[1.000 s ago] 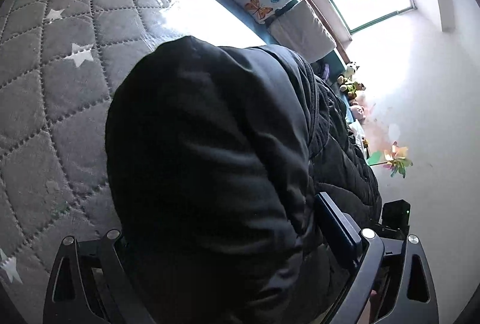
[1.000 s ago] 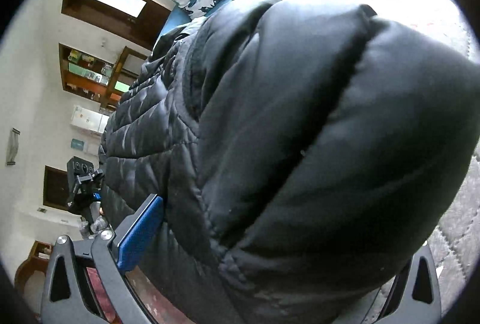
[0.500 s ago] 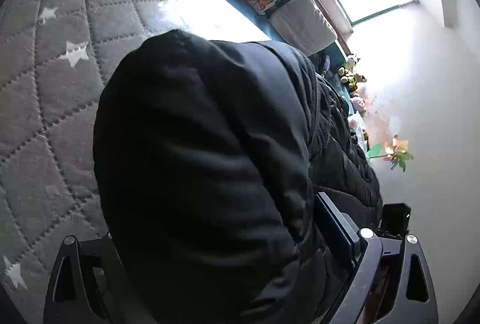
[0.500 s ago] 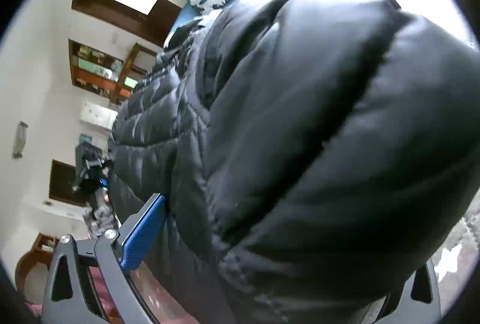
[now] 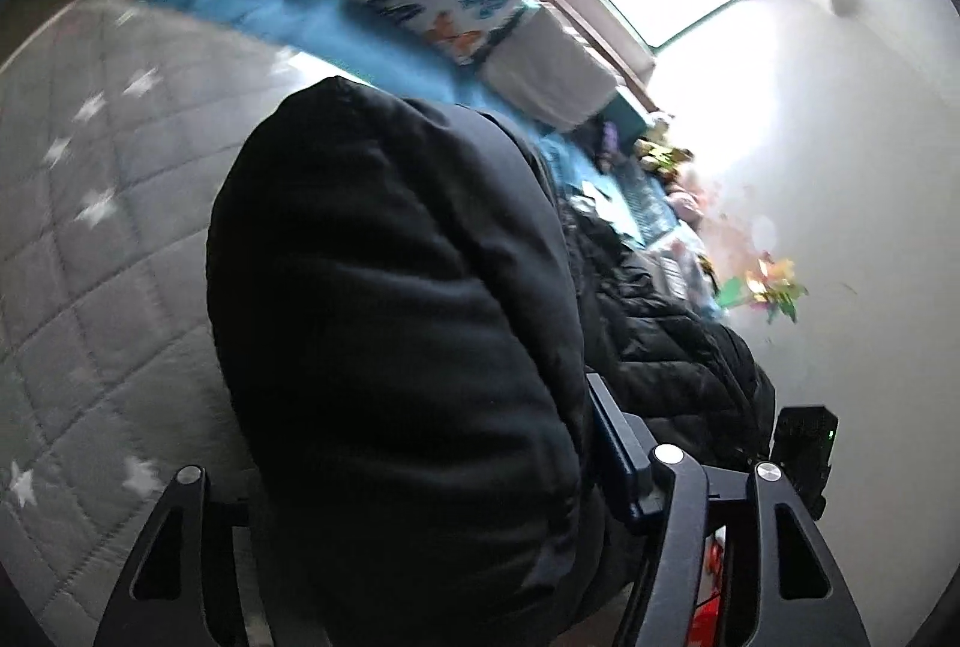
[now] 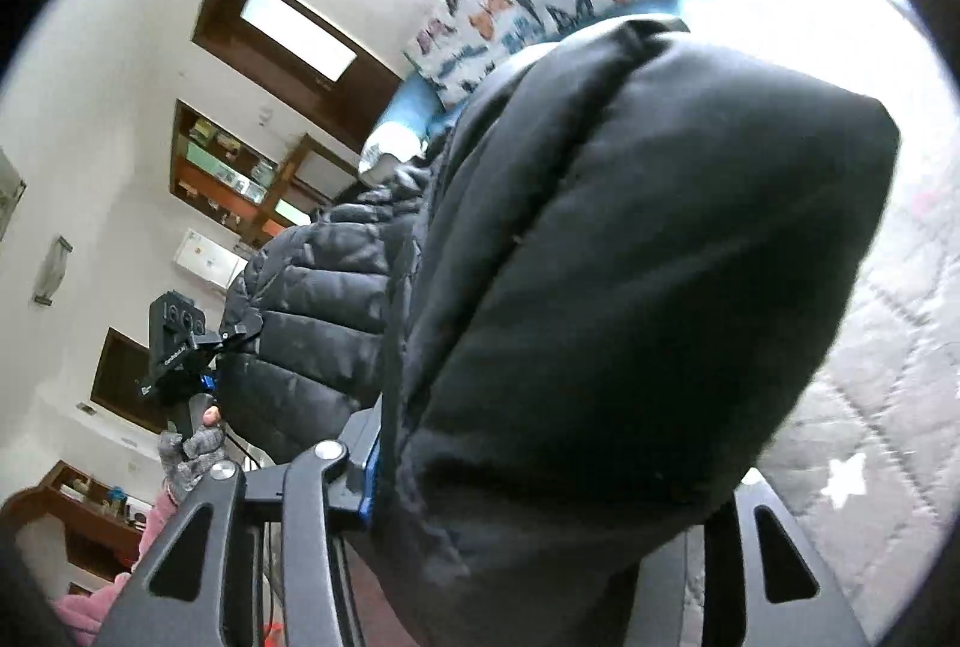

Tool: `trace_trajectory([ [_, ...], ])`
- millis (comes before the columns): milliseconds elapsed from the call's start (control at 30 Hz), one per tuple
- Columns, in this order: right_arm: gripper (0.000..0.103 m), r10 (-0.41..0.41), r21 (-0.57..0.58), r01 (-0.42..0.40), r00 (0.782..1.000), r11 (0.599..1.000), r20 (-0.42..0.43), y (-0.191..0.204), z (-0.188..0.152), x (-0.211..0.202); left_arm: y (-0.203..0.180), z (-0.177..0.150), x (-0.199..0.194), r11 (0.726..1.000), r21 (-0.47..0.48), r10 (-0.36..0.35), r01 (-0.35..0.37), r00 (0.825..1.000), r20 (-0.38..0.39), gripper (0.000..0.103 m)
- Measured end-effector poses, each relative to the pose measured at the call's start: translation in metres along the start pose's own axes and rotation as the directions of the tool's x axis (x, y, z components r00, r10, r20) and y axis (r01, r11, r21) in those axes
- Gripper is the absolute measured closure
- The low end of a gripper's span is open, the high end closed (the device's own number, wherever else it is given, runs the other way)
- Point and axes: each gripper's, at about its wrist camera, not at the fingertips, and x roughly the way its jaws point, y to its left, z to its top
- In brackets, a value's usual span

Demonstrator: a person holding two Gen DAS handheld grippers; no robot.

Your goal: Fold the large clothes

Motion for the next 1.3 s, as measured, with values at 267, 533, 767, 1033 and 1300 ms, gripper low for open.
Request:
trace_trajectory([
  [267, 0.052, -0.121, -0.034, 0.127, 0.983, 0.991, 0.136, -0.021, 0.004, -0.091, -0.119, 0.017, 0.085, 0.989, 0.107, -0.099, 0.107, 0.992, -0.076, 0.038],
  [533, 0.052, -0.265, 0.032, 0.266, 0.930, 0.963, 0.256, -0.079, -0.002, -0.165, -0.219, 0.019, 0.195, 0.969, 0.187, -0.138, 0.164, 0.980, -0.145, 0.038],
  [767, 0.024, -0.401, 0.299, 0.358, 0.911, 0.885, 0.098, -0.188, -0.032, -0.121, -0.228, -0.001, 0.287, 0.976, 0.216, 0.069, -0.026, 0.979, -0.192, 0.023],
  [1033, 0.020, -0.488, 0.299, 0.444, 0.868, 0.845, 0.091, -0.169, -0.032, -0.137, -0.201, 0.024, 0.264, 0.992, 0.123, 0.037, -0.018, 0.987, -0.154, 0.015],
  [1300, 0.020, -0.681, 0.250, 0.635, 0.695, 0.731, 0.228, -0.123, -0.017, -0.170, -0.212, 0.051, 0.165, 0.962, 0.242, 0.103, -0.123, 0.990, 0.091, 0.015],
])
